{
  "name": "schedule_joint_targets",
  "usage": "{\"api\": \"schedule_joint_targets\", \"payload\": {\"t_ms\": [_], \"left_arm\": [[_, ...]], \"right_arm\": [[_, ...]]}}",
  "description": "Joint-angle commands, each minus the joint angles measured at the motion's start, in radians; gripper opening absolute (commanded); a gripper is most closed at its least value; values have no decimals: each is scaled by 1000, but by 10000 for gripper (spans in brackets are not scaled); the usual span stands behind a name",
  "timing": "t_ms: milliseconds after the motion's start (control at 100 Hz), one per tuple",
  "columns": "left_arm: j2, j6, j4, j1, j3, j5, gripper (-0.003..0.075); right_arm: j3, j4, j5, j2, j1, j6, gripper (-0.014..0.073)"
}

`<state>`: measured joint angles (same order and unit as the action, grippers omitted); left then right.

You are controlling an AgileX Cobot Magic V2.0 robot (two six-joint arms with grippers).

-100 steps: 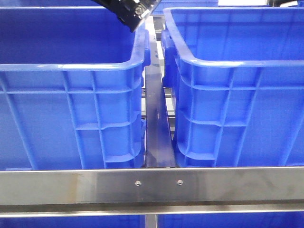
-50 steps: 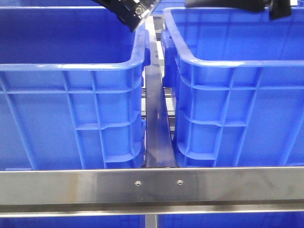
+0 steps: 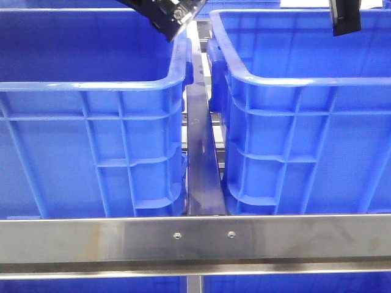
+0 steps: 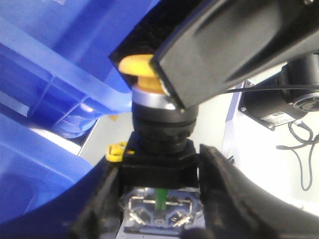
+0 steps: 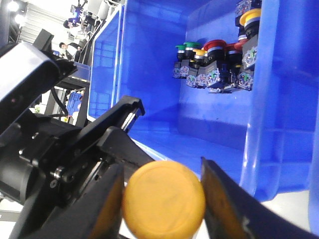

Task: Pick red and yellow buttons and place in box
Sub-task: 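Grasp the yellow button with the right gripper and open the left gripper, then lower the yellow button into the empty crate with the right gripper and release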

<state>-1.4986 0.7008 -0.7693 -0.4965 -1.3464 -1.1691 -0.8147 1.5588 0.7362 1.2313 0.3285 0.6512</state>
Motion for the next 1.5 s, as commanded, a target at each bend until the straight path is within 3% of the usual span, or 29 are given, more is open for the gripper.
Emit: {"api": "schedule_joint_targets", "payload": {"t_ms": [0,160,330,400,850,1140,1250,1370,1490], "left_arm": [[43,-2,-69,-8,-26,11,133],[43,-7,-69,-8,-26,11,172],[43,-96,-54,-8,-26,4,438],[43,-96,-41,-8,-26,15,484],[43,-96,-34,-8,-30,-40,482],[43,-96,-34,-8,-30,-42,482],[43,-96,-34,-8,-30,-45,482],[43,-96,-34,-8,-30,-52,482],[43,-96,-34,-8,-30,-71,481]], "right_arm": [[-33,56,41,-19,3,17,160],[-33,56,41,-19,3,17,164],[-33,56,41,-19,3,17,164],[-33,56,42,-19,3,17,164],[-33,56,42,-25,-25,17,164],[-33,47,216,-25,-269,30,164],[-35,44,228,-25,-374,98,164],[-74,12,196,-20,-459,200,164],[-134,-100,31,-21,-475,304,164]]}}
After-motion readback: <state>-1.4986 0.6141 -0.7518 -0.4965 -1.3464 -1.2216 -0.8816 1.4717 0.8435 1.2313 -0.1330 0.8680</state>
